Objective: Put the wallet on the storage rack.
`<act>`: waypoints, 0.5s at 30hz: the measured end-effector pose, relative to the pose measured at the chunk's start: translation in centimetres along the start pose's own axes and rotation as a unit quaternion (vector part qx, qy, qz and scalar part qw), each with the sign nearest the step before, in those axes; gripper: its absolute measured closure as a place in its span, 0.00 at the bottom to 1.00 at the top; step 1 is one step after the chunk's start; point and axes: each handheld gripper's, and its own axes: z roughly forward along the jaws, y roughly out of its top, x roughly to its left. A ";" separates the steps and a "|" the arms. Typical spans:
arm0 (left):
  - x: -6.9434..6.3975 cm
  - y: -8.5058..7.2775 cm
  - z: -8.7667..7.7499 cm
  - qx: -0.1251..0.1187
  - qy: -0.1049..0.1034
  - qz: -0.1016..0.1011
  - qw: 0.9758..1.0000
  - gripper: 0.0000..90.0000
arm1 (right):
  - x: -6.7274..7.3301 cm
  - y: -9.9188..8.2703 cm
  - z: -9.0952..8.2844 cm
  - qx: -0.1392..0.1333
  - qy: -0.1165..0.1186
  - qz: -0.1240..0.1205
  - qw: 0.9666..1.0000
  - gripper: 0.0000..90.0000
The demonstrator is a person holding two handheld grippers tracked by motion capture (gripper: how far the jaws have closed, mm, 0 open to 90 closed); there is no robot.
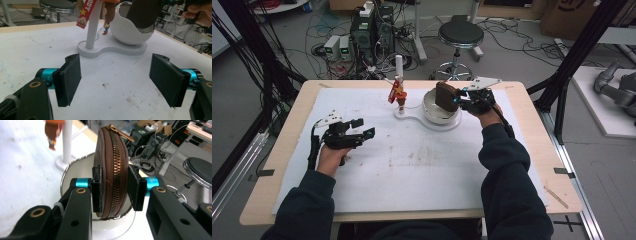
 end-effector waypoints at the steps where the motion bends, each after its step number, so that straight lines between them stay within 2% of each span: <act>1: 0.0 0.0 0.0 0.000 0.000 0.001 1.000 0.28 | 0.1 0.0 0.3 0.005 -0.001 -0.004 1.000 0.76; 4: 0.0 0.0 0.0 0.000 0.000 -0.001 1.000 0.28 | 0.4 -0.1 1.1 0.023 -0.007 -0.010 1.000 0.74; 6: 0.0 0.0 0.0 0.001 0.000 -0.001 1.000 0.28 | 0.7 -0.1 1.8 0.032 -0.017 -0.002 0.999 0.70; 8: 0.0 0.0 0.0 0.001 0.000 -0.001 1.000 0.28 | 0.7 0.0 1.9 0.021 -0.014 0.009 1.000 0.64; 10: 0.0 0.0 0.0 0.001 -0.001 -0.002 1.000 0.28 | 0.6 0.1 1.8 0.002 -0.002 0.033 0.999 0.61; 12: 0.0 0.0 0.0 0.001 -0.001 -0.002 1.000 0.28 | 0.5 0.1 1.6 -0.009 0.011 0.047 0.999 0.65; 15: 0.0 0.0 0.0 0.002 -0.001 -0.002 1.000 0.28 | 0.2 0.0 1.2 -0.011 0.026 0.062 0.998 0.79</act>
